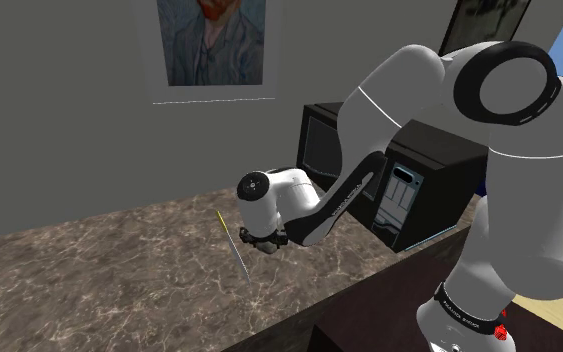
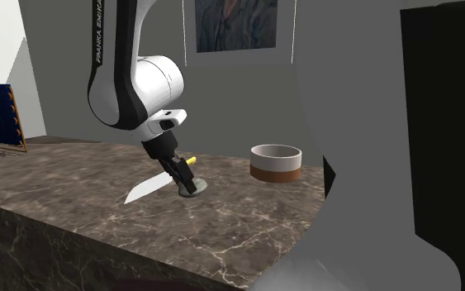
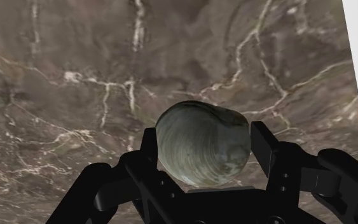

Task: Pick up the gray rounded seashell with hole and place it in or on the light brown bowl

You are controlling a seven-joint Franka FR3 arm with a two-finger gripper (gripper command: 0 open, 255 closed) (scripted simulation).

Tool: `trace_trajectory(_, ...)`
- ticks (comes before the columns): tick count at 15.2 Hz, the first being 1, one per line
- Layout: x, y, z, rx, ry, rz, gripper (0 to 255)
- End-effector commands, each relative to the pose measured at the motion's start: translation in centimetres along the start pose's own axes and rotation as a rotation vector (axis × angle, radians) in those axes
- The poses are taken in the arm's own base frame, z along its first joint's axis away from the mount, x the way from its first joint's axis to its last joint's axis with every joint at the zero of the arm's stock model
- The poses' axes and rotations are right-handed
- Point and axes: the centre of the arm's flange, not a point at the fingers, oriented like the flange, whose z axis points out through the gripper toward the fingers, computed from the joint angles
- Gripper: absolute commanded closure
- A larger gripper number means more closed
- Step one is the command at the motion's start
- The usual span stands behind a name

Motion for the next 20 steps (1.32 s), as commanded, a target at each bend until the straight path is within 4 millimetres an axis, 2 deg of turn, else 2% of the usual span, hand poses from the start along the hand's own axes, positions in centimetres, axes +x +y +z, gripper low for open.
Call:
trace_trajectory(1,0.0,0.0,0.0,0.000,-0.001,0.000,255)
trace_trajectory(5,0.0,0.0,0.0,0.000,-0.001,0.000,255)
trace_trajectory(20,3.2,0.7,-7.2,0.000,-0.001,0.000,255)
